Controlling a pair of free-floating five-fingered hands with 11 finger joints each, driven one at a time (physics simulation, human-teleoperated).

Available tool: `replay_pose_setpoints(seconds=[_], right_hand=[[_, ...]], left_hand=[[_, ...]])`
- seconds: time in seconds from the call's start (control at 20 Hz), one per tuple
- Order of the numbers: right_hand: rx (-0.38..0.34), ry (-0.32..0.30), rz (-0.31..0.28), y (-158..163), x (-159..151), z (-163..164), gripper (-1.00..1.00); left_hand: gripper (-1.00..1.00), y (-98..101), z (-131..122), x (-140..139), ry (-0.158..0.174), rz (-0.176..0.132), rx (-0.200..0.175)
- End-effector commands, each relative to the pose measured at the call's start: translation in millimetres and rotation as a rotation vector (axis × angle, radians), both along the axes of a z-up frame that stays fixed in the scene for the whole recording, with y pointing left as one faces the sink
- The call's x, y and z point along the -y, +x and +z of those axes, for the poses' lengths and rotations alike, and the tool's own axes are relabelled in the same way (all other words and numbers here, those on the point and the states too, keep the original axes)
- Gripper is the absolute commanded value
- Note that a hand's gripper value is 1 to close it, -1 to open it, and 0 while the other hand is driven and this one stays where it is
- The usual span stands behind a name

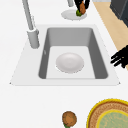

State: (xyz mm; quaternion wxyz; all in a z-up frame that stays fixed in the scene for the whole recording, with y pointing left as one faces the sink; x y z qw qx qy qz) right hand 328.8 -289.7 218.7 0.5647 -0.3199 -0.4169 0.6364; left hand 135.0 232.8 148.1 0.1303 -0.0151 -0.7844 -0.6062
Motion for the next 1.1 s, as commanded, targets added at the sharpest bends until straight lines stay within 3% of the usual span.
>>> replay_pose_setpoints(seconds=[0.0, 0.25, 0.3, 0.4, 0.55, 0.95, 1.05], right_hand=[[0.020, 0.000, 0.016, -3.0, 26.7, 15.7, 1.00], [0.002, 0.014, 0.013, -2.5, 63.4, 13.9, 1.00], [-0.038, 0.037, 0.006, -1.9, 67.1, 14.1, 1.00], [-0.053, 0.044, 0.006, -2.0, 78.8, 14.4, 1.00], [-0.003, 0.075, 0.007, 10.0, 99.7, 9.7, 1.00], [0.031, 0.050, 0.011, 35.3, 149.7, -11.3, 1.00], [0.078, 0.061, 0.012, 30.6, 164.9, -18.0, 1.00]], left_hand=[[0.00, 0.0, 0.0, 0.0, 0.000, 0.000, 0.000], [0.00, 0.0, 0.0, 0.0, 0.000, 0.000, 0.000], [0.00, 0.0, 0.0, 0.0, 0.000, 0.000, 0.000], [0.00, 0.0, 0.0, 0.0, 0.000, 0.000, 0.000], [0.00, 0.0, 0.0, 0.0, 0.000, 0.000, 0.000], [0.00, 0.0, 0.0, 0.0, 0.000, 0.000, 0.000], [0.00, 0.0, 0.0, 0.0, 0.000, 0.000, 0.000]])
